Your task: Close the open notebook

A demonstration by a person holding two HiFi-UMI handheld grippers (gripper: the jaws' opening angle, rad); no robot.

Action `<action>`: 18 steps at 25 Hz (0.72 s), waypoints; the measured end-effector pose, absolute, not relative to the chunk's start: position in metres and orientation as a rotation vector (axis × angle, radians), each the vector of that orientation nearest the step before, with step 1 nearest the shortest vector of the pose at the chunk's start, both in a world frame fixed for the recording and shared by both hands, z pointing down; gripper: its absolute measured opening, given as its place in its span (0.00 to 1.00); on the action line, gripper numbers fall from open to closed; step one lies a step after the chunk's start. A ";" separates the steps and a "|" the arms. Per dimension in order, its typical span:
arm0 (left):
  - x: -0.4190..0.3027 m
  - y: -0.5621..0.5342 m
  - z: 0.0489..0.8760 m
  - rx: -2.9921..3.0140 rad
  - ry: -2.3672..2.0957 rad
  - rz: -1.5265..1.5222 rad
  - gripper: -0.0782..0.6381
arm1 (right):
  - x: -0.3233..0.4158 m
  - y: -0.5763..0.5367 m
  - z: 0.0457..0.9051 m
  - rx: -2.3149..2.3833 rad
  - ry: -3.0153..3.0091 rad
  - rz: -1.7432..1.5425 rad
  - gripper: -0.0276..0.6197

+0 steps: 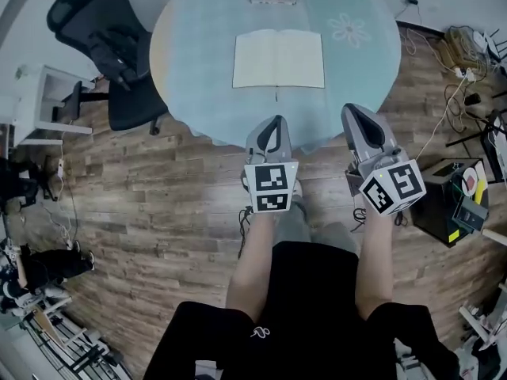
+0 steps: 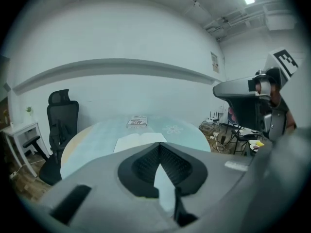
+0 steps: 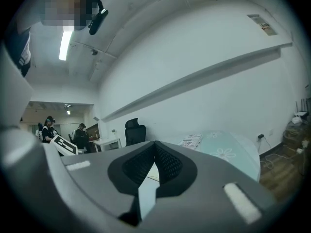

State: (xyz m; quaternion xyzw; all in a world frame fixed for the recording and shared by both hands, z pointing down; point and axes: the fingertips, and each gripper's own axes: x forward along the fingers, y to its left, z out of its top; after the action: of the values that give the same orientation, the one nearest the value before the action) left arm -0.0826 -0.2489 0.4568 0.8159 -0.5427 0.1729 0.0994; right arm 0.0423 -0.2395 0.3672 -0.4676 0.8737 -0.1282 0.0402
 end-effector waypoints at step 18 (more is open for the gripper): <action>-0.070 -0.326 0.577 2.578 -1.393 1.365 0.19 | 0.057 -0.264 0.475 -1.438 2.914 -0.614 0.05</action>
State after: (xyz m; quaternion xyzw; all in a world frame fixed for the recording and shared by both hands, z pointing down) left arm -0.0704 -0.3257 0.5770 0.7966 -0.4304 0.4220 -0.0454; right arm 0.0570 -0.2640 0.4750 -0.4335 0.8781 -0.1850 -0.0825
